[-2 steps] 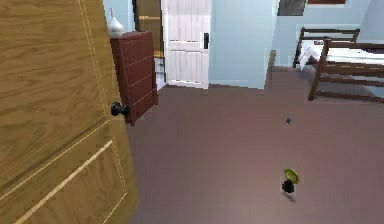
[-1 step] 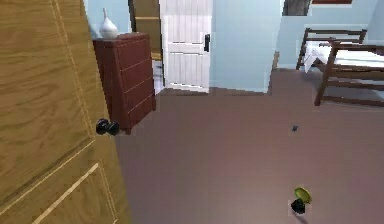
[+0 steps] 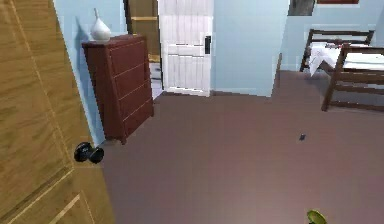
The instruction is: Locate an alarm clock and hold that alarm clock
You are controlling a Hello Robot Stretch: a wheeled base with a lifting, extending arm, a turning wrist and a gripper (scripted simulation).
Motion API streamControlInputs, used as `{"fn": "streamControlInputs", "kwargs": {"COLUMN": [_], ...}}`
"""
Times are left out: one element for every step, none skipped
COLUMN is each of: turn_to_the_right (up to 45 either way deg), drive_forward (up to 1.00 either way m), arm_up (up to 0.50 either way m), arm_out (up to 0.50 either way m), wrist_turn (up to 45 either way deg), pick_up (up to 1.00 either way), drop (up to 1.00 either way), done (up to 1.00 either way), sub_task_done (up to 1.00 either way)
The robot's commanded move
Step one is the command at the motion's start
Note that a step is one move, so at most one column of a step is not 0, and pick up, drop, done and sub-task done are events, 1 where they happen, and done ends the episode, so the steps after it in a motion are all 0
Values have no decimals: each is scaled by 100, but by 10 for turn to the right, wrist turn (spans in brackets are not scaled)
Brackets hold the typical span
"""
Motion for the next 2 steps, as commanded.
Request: {"fn": "streamControlInputs", "kwargs": {"turn_to_the_right": [210, 0], "drive_forward": [0, 100], "arm_up": [0, 0], "arm_out": [0, 0], "wrist_turn": [0, 0], "pick_up": [0, 0], "drop": [0, 0], "done": [0, 0], "sub_task_done": [0, 0]}}
